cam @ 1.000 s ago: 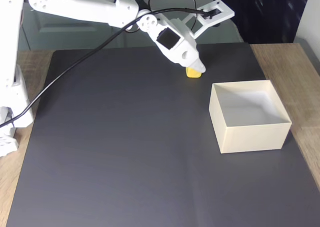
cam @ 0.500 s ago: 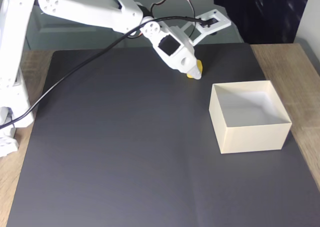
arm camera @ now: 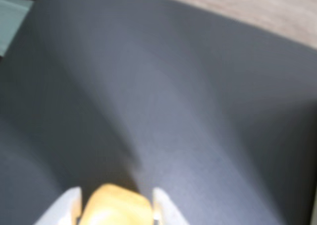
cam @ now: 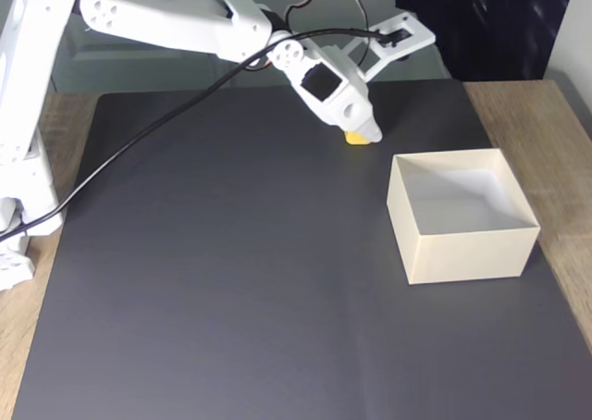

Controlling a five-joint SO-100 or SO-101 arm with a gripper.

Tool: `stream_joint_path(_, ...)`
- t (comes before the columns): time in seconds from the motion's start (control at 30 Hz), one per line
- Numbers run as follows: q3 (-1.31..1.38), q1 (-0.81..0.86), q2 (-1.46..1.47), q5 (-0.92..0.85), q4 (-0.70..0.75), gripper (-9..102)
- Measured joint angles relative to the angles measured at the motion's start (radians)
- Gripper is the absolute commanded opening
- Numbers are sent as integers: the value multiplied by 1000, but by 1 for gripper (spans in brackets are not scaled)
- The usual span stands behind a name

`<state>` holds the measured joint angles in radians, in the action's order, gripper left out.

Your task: Grasp a cube block and put it in the white box.

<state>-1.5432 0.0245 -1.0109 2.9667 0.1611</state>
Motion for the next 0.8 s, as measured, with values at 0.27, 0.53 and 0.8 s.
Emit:
stream_joint_path(0.27,6,-3,14,0,14,17)
stream_joint_path(0.53,12,-6,26,9,14,12)
stream_joint_path(0.8,35,-9,44,28,15,0)
